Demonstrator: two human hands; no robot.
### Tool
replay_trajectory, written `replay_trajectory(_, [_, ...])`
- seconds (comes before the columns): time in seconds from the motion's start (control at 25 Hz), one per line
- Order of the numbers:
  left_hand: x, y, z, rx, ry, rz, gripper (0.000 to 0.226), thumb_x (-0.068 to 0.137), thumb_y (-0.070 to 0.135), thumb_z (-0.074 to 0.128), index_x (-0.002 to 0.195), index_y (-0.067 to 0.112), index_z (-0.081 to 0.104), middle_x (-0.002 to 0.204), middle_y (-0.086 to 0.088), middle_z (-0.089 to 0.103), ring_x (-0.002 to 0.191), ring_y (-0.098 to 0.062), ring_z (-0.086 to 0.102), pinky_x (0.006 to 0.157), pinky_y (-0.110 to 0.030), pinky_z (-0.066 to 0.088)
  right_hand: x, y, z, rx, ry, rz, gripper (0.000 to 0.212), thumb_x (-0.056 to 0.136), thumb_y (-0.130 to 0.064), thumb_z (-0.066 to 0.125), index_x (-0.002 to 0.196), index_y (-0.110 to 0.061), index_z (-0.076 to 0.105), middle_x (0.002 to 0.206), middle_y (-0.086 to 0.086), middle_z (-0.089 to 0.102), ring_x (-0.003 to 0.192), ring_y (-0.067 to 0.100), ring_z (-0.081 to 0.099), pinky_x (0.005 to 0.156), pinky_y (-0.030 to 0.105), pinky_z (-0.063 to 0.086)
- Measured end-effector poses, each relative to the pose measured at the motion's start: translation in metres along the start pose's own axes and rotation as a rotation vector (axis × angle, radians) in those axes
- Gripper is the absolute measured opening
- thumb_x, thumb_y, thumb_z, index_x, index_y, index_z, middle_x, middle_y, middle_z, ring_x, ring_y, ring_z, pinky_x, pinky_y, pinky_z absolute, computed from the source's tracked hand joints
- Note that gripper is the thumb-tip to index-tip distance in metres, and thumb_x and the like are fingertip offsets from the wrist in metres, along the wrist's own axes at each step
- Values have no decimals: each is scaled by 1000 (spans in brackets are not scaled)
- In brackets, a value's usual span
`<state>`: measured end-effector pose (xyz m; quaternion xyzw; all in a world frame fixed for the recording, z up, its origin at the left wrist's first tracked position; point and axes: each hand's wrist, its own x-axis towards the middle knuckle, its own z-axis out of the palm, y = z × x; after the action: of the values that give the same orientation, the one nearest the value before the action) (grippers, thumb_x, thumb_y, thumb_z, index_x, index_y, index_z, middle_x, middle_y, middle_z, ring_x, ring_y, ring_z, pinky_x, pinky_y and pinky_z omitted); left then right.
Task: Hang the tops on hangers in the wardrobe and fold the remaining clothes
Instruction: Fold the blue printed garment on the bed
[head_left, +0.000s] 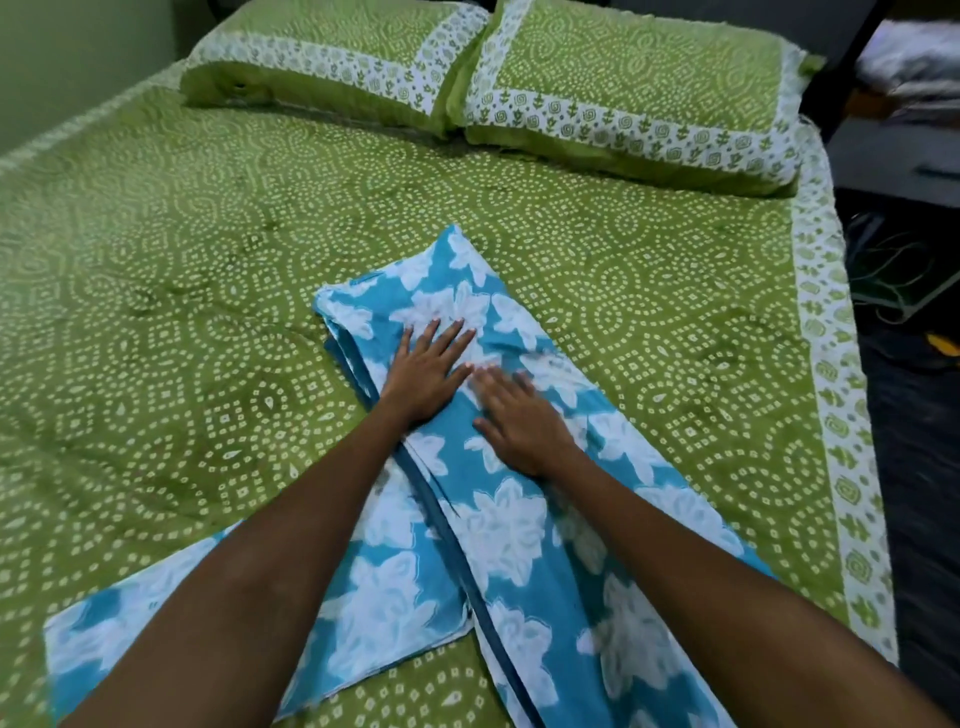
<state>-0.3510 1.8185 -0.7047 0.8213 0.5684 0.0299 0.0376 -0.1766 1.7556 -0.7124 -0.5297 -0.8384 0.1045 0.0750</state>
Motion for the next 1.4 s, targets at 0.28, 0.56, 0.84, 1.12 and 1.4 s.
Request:
replay_trajectory(0.28, [58,-71,-3,-12,73,15,67,89,64,10,148,33,17,156,10,13,145,-16,7,115,-39,1,111,36,-7,-11,-53,-42,60,99,-46,28,151,-22,11,158,-6,6,145,12,-1,115,33,-3])
replay_trajectory(0.56, [82,-79,15,-84,207,-258,54,100,47,27,150,28,18,158,7,9,146,-18,1,117,-38,0,212,47,-7,-7,62,276,66,99,-47,24,150,-7,9,158,6,7,146,19,4,117,35,0])
replay_trajectory(0.84, [79,-71,-4,9,-27,-316,64,98,54,18,151,21,6,159,0,-3,145,-25,-7,116,-44,-5,114,26,2,11,-1,244,72,98,-50,23,149,-4,0,158,11,-3,146,20,-4,116,33,-7])
replay_trajectory(1.12, [-20,97,6,-170,-105,-477,84,94,60,24,148,1,-1,156,-17,-6,144,-33,-10,113,-51,-8,-39,6,11,31,10,398,80,89,-55,2,148,-2,6,157,13,3,146,21,1,114,29,-11])
replay_trajectory(1.4, [-155,188,26,-86,-100,-141,85,81,63,-5,151,17,6,158,-5,-1,145,-25,-6,114,-44,-11,-167,14,-6,-40,-4,443,82,86,-52,0,147,-1,20,155,13,17,145,23,13,114,30,-5])
